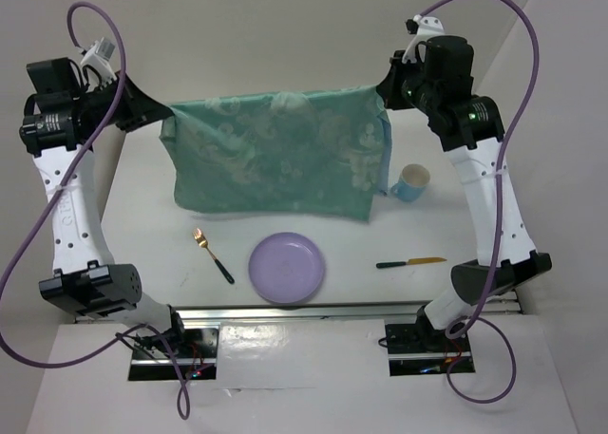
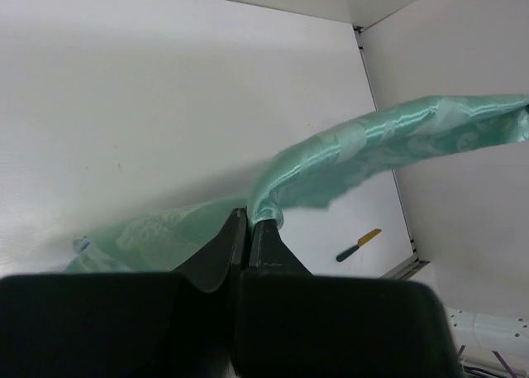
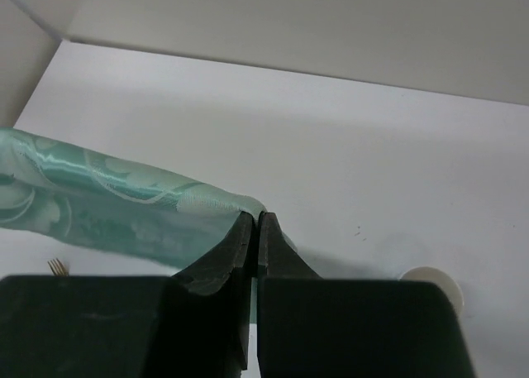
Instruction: Set the dinner table for one person
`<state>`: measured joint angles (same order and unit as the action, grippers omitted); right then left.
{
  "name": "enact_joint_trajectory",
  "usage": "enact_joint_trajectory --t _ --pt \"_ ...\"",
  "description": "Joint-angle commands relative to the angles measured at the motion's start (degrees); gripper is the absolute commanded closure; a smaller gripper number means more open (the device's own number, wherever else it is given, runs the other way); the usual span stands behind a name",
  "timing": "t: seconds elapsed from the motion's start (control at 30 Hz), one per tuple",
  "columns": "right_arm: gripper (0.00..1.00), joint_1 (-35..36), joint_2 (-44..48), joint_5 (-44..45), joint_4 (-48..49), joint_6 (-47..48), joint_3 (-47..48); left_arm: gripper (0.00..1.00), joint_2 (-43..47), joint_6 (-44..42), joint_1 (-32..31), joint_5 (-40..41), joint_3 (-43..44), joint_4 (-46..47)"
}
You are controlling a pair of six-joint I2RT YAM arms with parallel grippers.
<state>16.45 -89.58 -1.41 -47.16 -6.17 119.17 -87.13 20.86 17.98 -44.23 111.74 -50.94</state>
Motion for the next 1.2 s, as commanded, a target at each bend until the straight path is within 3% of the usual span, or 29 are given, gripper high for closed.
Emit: enact_joint_trajectory --t 0.0,0.5,0.8,1.03,1.17 --pt "1.0 -0.9 1.3 -1.1 5.5 -0.5 4.3 1.0 0.5 -1.4 0.4 -1.4 3.9 3.3" --pt "1.0 -0.9 10.9 -3.8 2.2 -4.2 5.4 1.0 7.5 -0.8 2.2 -2.2 7.2 2.6" --pt "1.0 -0.9 11.4 -3.3 0.8 -4.2 7.2 1.0 10.1 -0.8 2.2 -3.3 8.9 3.7" --pt "1.0 -0.9 7.1 -2.7 7.2 -3.0 0.4 1.0 6.6 0.3 2.2 -3.3 3.8 9.5" --pt "1.0 -3.9 -0.1 -4.6 15.3 -3.0 -3.0 1.0 0.7 1.8 1.0 -0.6 -0.6 16.5"
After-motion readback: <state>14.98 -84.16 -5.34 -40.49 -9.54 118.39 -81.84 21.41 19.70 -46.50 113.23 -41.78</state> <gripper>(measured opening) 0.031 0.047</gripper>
